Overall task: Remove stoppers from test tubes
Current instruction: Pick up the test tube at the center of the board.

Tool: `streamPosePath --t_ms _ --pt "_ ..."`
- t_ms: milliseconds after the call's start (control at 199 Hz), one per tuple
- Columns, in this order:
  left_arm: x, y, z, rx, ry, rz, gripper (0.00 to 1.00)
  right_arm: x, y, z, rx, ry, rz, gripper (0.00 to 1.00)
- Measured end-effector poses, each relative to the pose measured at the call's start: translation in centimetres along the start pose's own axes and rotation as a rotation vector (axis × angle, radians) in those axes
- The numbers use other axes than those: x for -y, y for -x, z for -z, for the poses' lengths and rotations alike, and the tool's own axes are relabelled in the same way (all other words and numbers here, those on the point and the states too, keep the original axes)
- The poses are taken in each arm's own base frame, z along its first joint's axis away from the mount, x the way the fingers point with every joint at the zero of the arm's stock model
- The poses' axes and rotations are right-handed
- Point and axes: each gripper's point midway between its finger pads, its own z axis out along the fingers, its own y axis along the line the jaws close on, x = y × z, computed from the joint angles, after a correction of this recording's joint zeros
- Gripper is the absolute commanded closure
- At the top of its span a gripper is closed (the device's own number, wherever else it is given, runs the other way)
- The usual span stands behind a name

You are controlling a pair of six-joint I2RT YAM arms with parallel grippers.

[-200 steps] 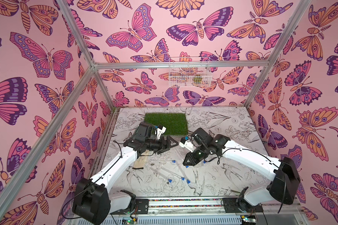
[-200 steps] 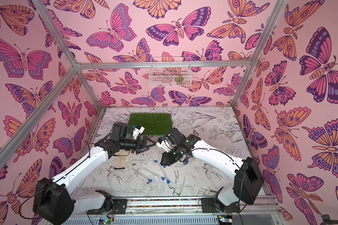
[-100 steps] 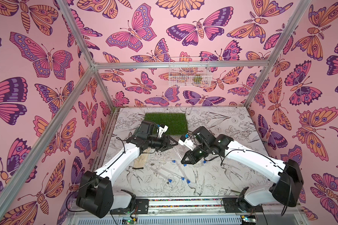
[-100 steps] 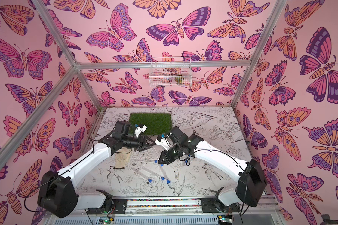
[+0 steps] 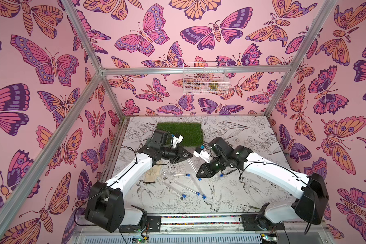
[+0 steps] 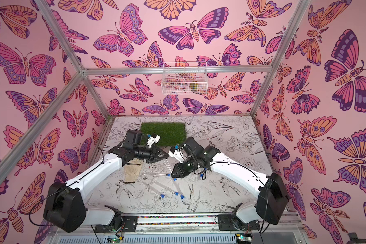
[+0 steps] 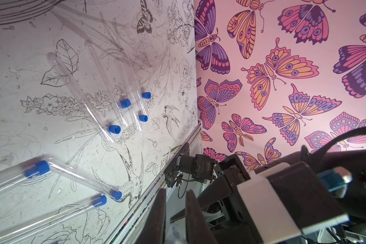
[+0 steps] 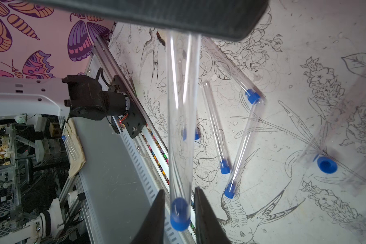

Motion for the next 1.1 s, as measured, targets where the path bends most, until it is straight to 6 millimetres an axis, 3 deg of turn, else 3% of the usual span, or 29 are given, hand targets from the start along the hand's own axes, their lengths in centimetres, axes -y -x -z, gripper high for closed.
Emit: streamPosePath --t_ms 166,251,512,713,1104 --pt "-0.3 0.2 -0.1 0.006 0.01 0.01 0.95 0.9 0.7 1.0 0.047 -0.051 -0.003 0.42" --pt "-0.6 0.5 0.0 0.019 0.023 0.023 1.0 1.5 1.5 2.3 0.097 -0.086 -0.009 0.39" --pt "-2.0 2.4 0.7 0.128 0.1 0.164 1.0 4.6 3.1 7.0 0.292 -0.153 -0.13 0.34" --pt "-2.5 3.9 1.7 0.251 0.074 0.335 1.0 6.1 2.3 6.3 0.286 -0.121 -0.24 0.33" --pt "-3.1 5.8 3.1 0.373 -0.076 0.553 0.98 4.8 4.2 5.6 0.348 0.145 -0.387 0.3"
